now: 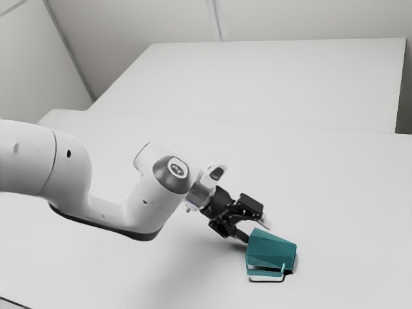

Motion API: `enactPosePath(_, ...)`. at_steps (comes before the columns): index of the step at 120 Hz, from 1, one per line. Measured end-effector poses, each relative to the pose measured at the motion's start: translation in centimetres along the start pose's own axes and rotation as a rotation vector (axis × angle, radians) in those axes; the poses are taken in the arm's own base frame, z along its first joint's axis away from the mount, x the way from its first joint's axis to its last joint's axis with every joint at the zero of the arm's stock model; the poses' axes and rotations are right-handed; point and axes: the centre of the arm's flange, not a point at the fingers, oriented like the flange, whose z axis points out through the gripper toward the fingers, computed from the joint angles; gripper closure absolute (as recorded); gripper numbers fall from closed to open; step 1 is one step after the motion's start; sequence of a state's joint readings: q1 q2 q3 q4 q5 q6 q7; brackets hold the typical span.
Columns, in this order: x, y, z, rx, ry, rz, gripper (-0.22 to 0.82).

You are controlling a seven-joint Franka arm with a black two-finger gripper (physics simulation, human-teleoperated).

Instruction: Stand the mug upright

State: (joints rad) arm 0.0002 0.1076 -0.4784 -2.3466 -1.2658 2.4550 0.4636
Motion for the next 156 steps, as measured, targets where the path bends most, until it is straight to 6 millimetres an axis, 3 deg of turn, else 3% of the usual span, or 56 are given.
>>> enactPosePath(29,-0.7,0.2,1.3,-0.054,0.003,-0.062,0.00)
enactPosePath(50,-1.2,0.7,1.8,-0.056,-0.006,-0.046,0.43)
enactPosePath(64,-0.9,1.3,1.3,-0.059,0.006,-0.026,0.61)
enactPosePath(82,-1.1,3.3,0.0,-0.067,0.032,0.029,0.71)
enactPosePath(114,-2.0,4.7,0.3,-0.064,0.021,0.073,0.77)
enactPosePath(127,-2.0,6.0,-1.5,-0.056,0.057,0.114,0.77)
enactPosePath(139,-1.6,8.4,-4.7,0.044,0.072,0.270,0.78)
enactPosePath(147,0.8,9.7,-8.6,0.147,0.080,0.386,0.78)
enactPosePath(156,3.8,9.4,-13.6,0.282,0.072,0.451,0.78)
